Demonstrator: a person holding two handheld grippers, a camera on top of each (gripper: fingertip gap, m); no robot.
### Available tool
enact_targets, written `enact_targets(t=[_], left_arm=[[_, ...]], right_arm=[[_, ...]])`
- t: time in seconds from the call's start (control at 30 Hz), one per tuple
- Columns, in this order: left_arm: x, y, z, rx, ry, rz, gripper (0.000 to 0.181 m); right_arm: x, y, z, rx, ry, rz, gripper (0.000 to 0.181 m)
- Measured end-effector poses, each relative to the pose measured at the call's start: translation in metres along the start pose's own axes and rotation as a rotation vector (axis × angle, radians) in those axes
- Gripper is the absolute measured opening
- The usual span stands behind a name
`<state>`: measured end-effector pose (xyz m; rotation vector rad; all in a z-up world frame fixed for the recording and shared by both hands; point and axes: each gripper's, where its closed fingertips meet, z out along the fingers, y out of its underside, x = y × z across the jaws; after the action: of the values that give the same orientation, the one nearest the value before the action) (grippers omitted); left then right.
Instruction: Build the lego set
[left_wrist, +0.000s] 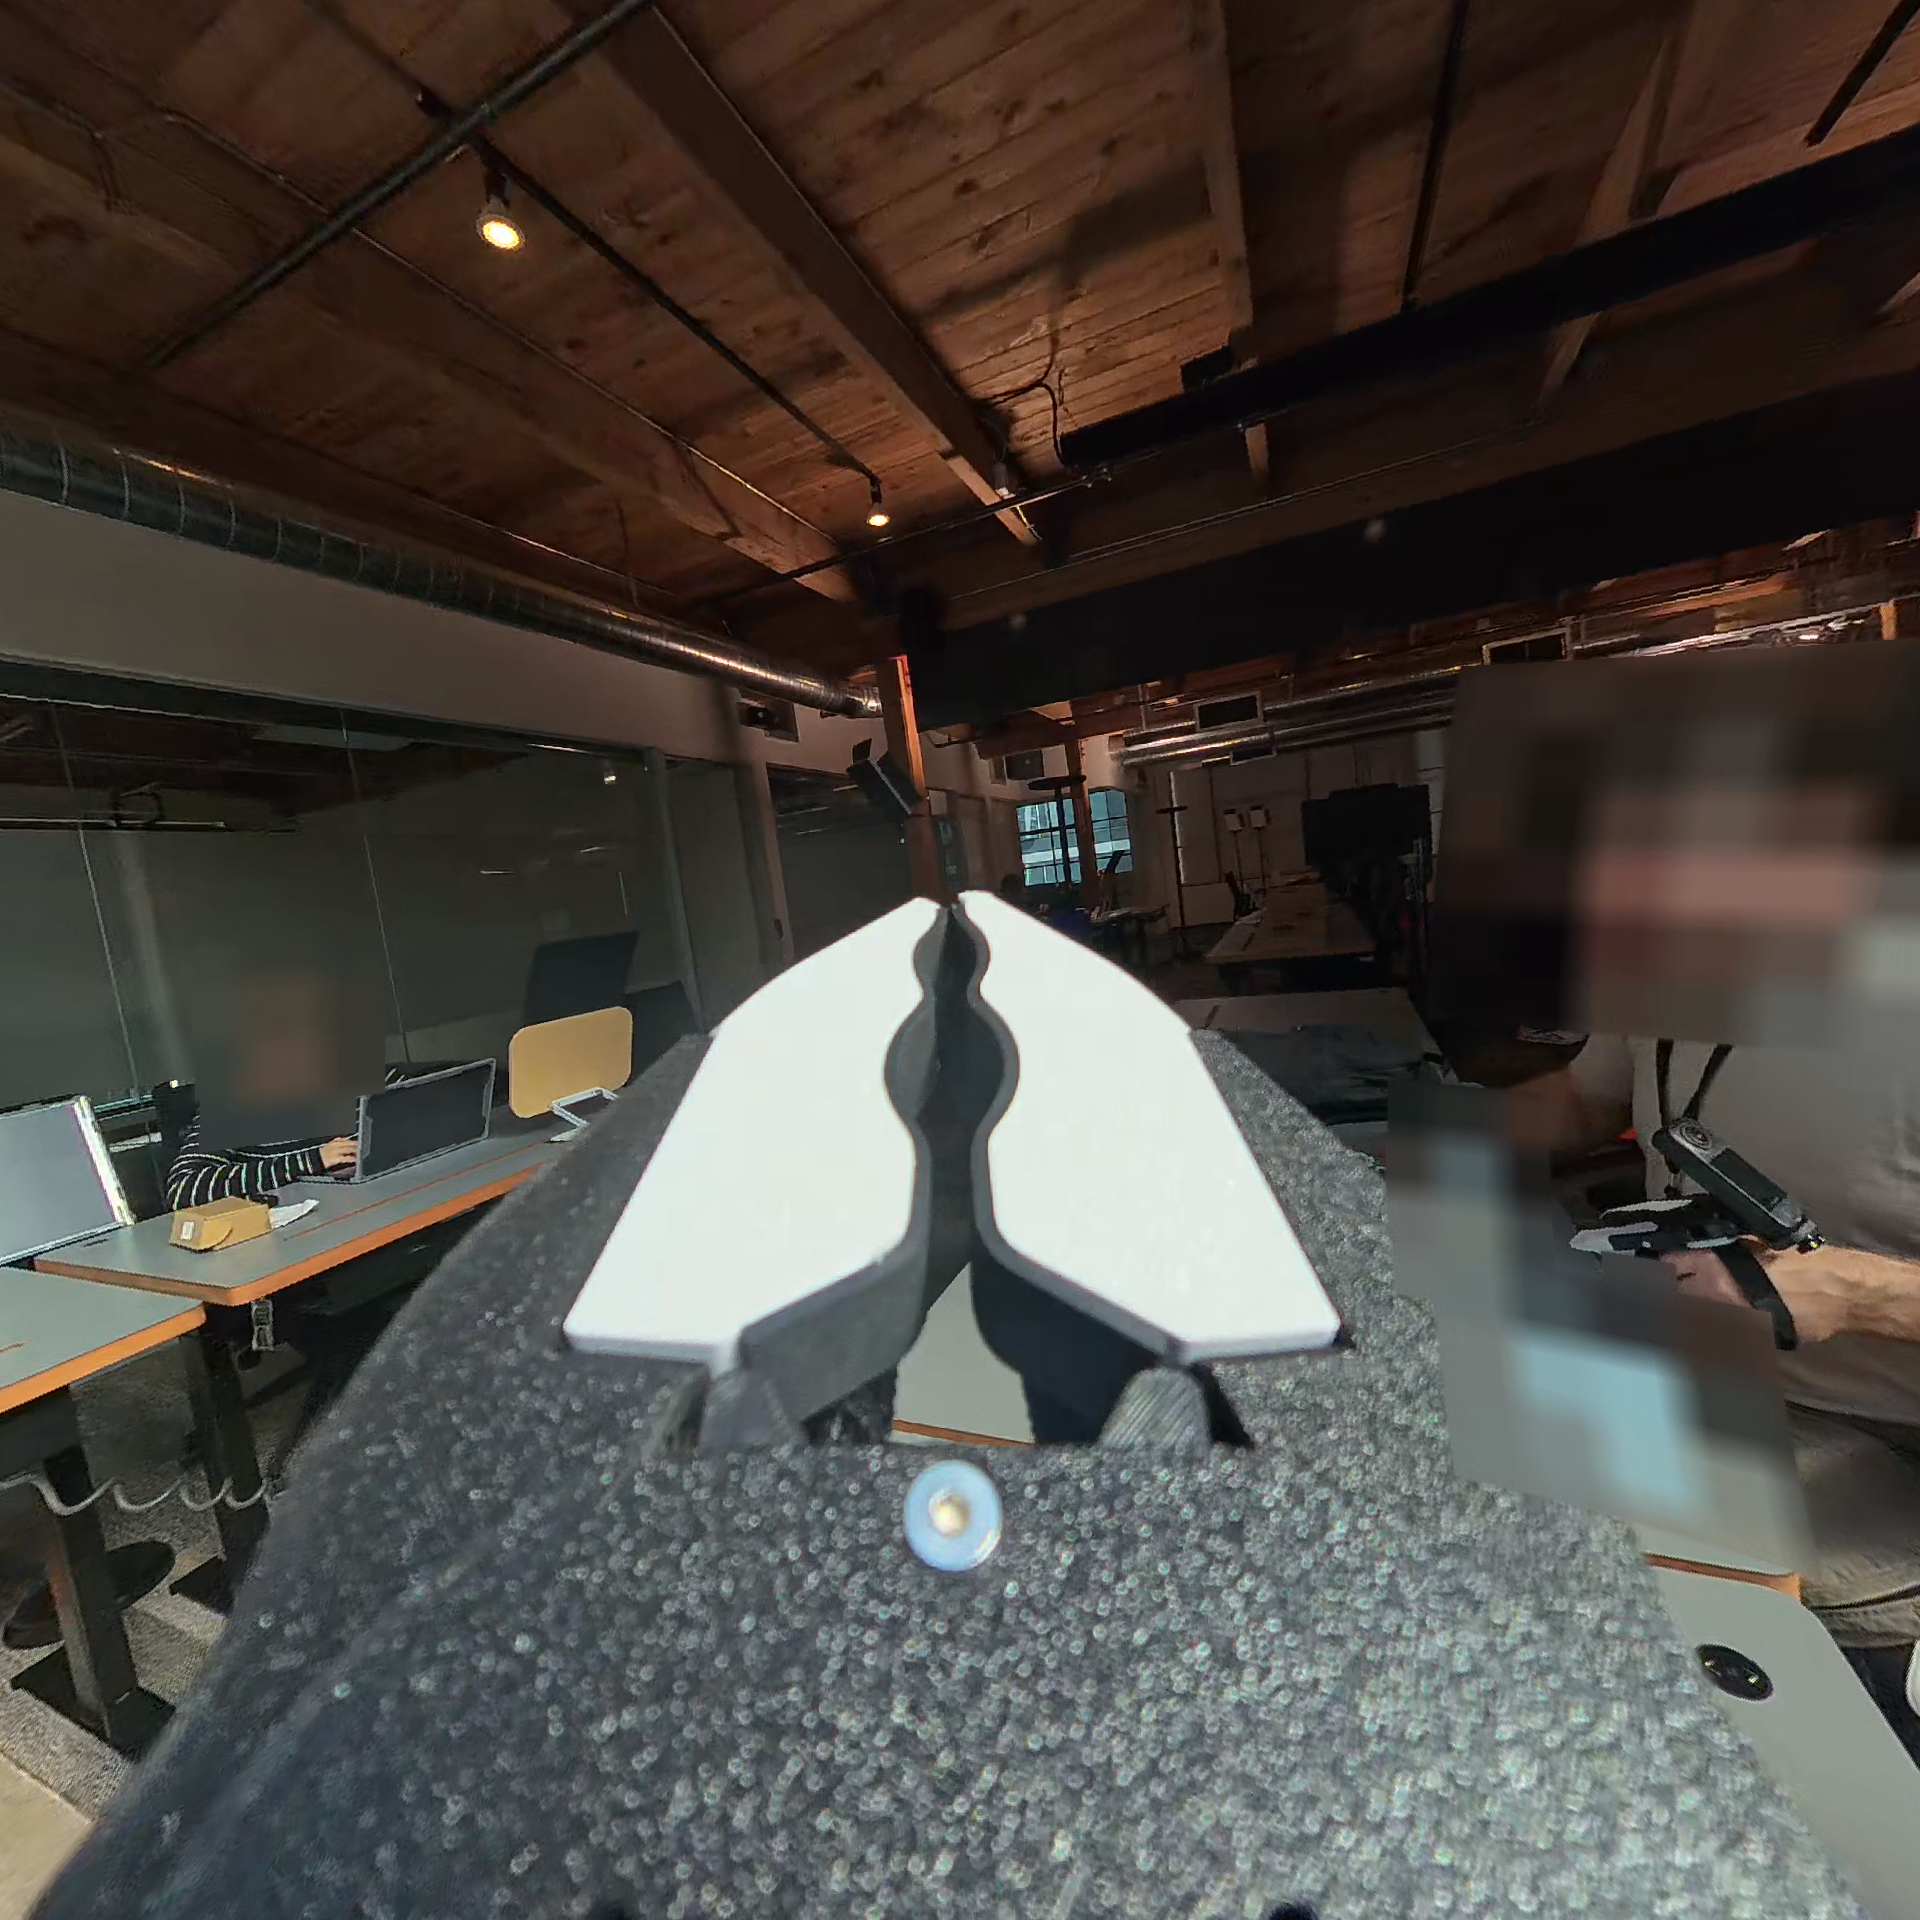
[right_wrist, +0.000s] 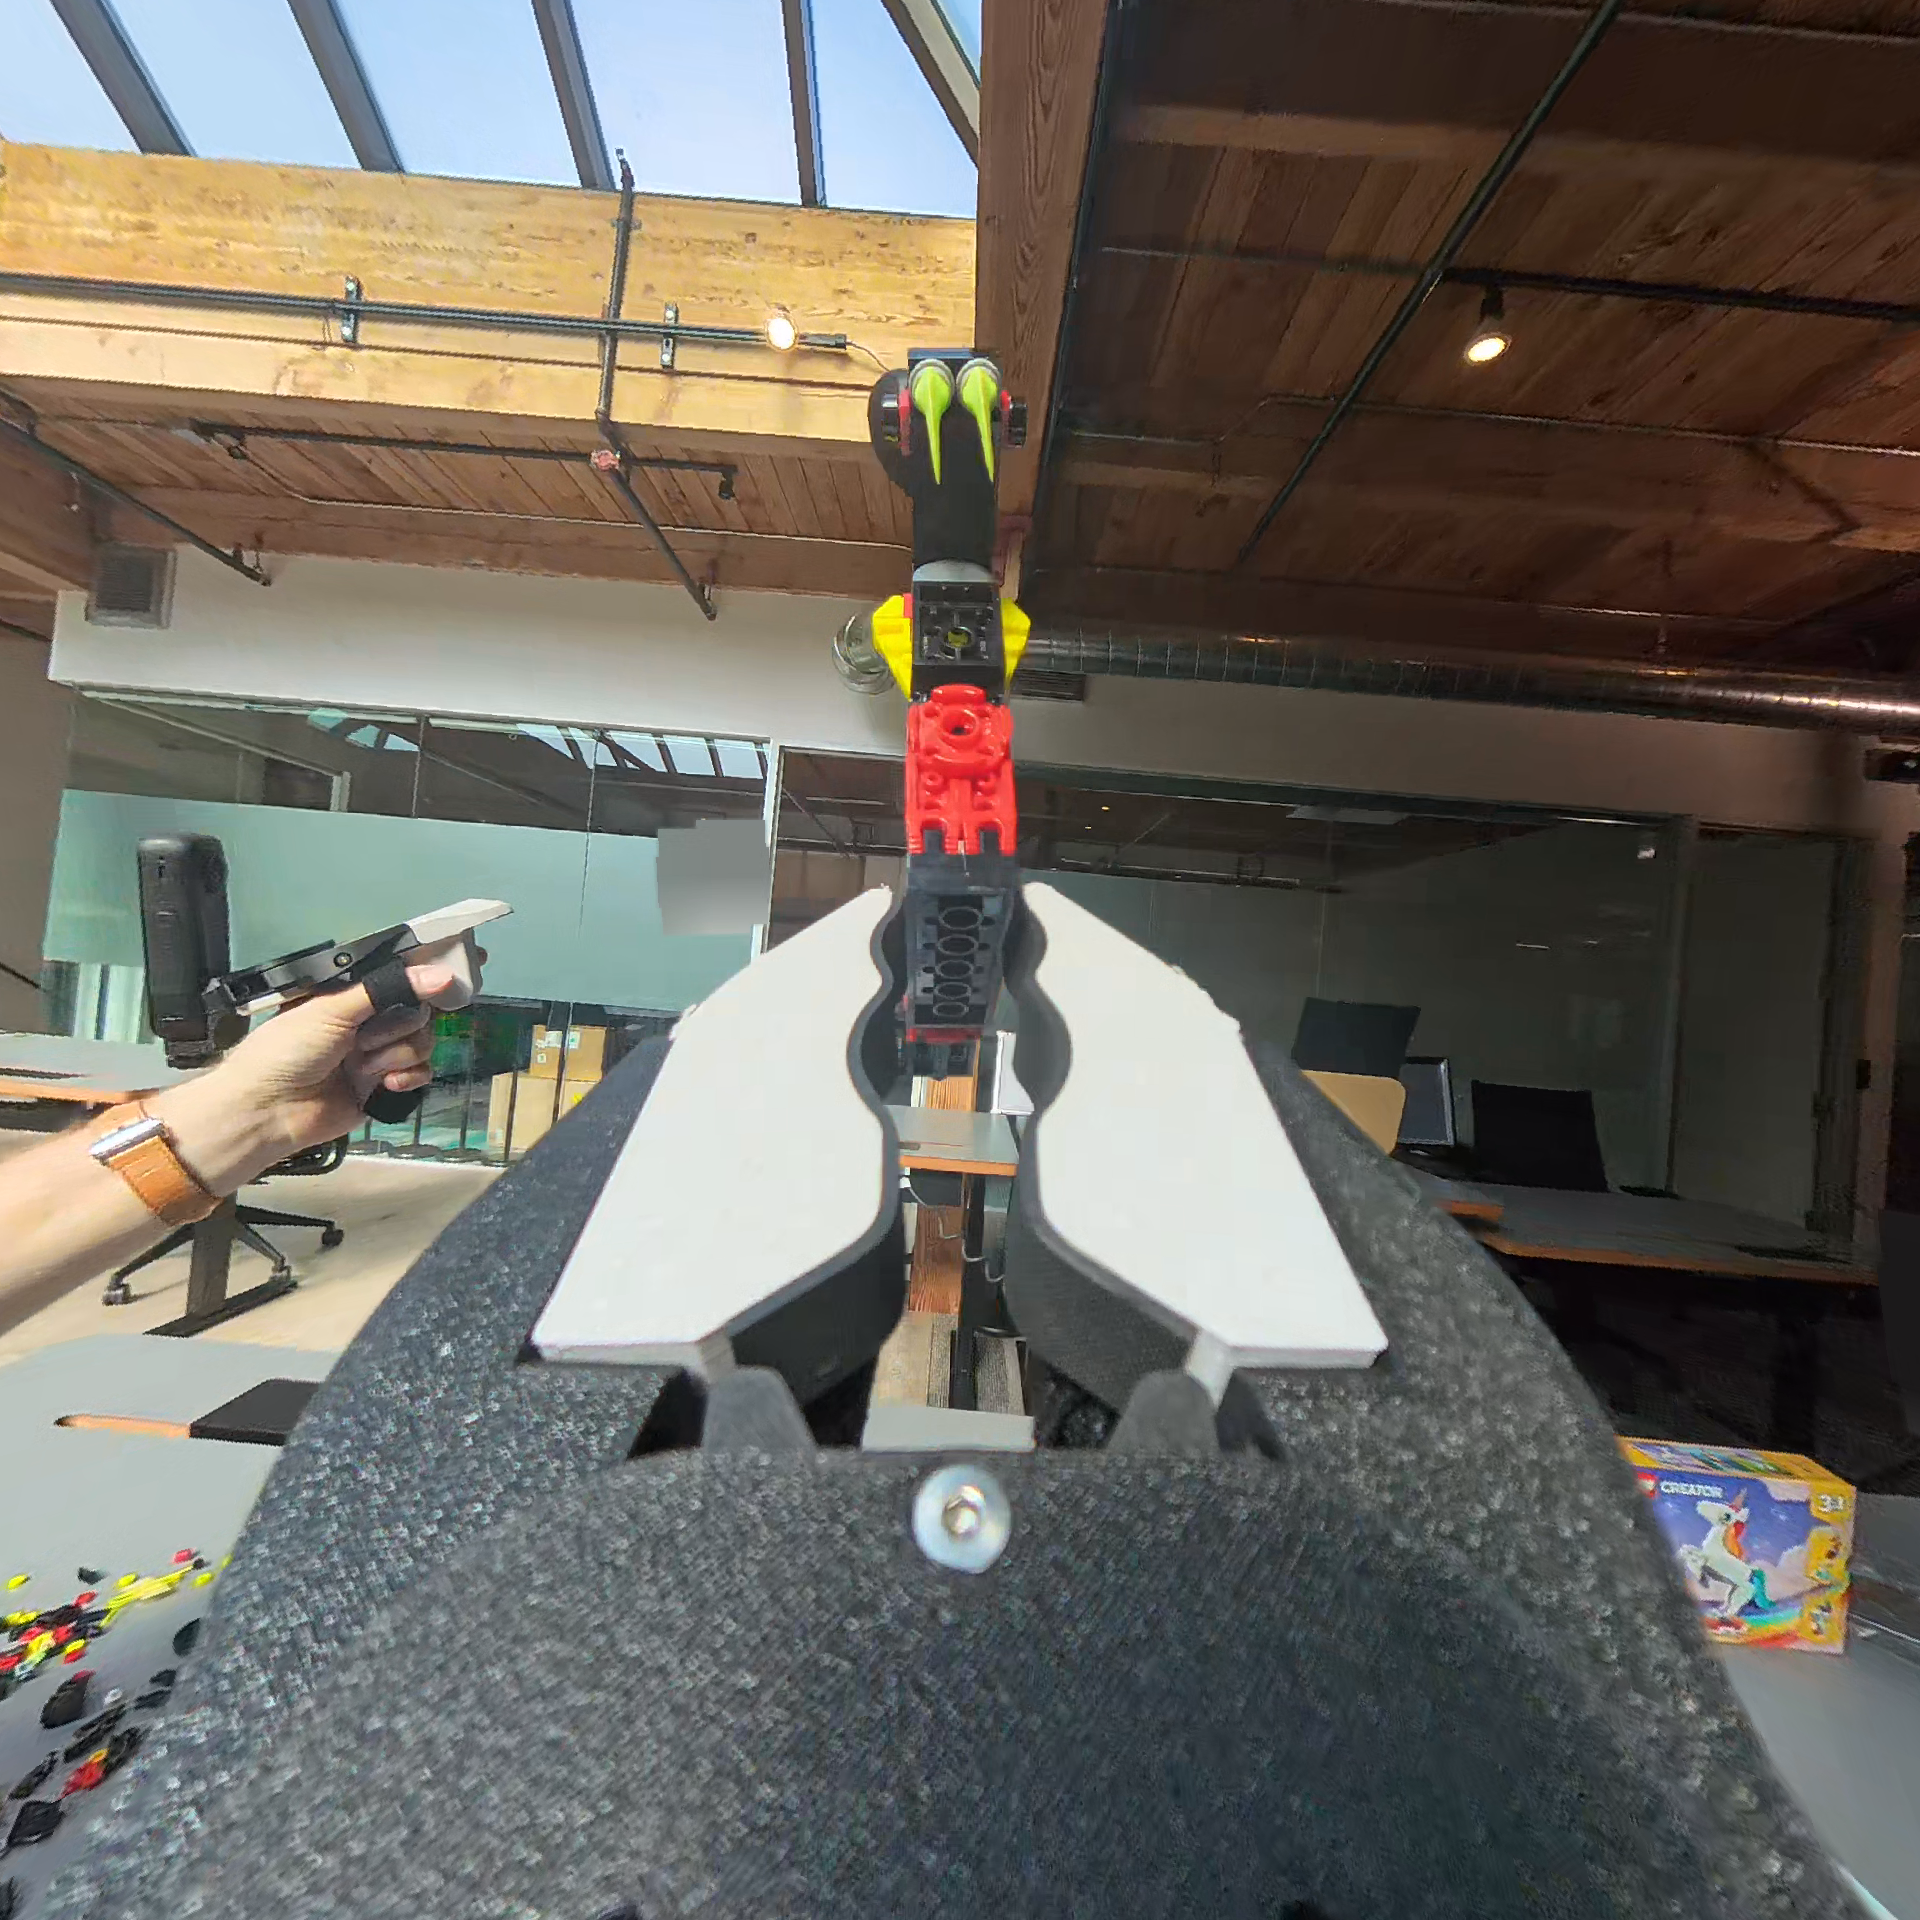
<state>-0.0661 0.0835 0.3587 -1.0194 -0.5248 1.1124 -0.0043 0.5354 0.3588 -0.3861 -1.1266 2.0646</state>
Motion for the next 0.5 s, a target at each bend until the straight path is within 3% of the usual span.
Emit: enact_targets(t=[0.5], left_arm=[[0.107,0.011,0.034,0.021,0.245,-0.173,0.0]], right_arm=[[-0.026,-0.144,-0.118,-0.029,0.195,-0.223,0.017]])
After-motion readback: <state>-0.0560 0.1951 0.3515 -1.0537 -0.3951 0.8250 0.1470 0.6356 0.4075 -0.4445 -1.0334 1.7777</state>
